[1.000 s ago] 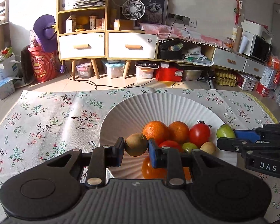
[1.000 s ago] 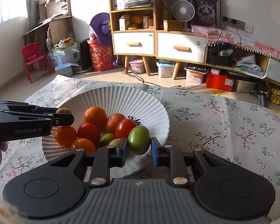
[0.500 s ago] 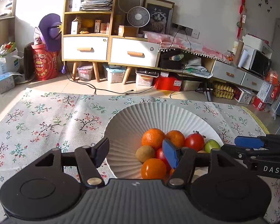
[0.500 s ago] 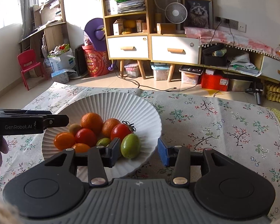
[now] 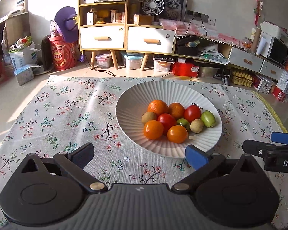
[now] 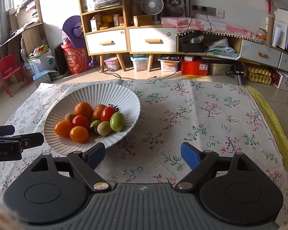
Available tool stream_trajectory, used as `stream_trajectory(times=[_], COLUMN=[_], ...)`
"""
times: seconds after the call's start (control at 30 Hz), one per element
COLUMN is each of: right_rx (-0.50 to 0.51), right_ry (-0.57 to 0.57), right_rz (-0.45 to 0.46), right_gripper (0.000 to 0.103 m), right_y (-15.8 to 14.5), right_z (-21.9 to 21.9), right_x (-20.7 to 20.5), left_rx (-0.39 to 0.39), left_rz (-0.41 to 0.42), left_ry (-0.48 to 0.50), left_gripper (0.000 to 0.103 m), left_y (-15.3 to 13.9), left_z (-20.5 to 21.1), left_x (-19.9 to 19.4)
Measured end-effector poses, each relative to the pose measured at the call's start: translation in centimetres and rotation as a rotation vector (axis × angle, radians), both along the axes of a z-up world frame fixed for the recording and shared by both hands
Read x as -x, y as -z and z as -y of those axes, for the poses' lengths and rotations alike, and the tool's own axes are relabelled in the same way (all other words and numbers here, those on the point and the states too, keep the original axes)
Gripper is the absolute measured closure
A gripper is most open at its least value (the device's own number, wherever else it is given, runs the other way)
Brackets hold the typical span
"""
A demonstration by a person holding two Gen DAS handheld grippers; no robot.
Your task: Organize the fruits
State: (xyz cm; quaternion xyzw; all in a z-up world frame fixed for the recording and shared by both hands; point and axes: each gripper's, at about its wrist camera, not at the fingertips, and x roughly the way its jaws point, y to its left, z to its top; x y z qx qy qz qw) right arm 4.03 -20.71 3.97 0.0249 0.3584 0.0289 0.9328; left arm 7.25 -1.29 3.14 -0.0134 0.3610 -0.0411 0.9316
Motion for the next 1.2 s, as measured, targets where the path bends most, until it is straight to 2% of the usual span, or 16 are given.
stream_trajectory(times=[0.1,0.27,0.43,1.2], right_rx=[0.025,0.043,0.043,0.098], right_ry=[0.004,0.027,0.026,0.013], right_rz=[-0.019,-0.049,-0.059,-0.102], right_gripper=[0.005,0.001,0.001,0.001], right_y=[-0.3,-0.3,0.0,1.3], right_z=[-0.7,-1.0,-1.8,-3.4], right_x=[1.5,3.0,3.7,3.8], left_rx=[-0.009,-0.042,-0.108,-0.112], left_rz=[-0.052,-0.094,-0.081,-0.086], left_ry=[-0.008,-0.018,-0.051,-0.081], left_gripper=[0.003,0.003,0.003,0.003], left_y=[0.1,0.4,0.3,0.7], left_z=[0.4,0.8,0.9,0.7], left_x=[1.3,3.5,4.4,4.7])
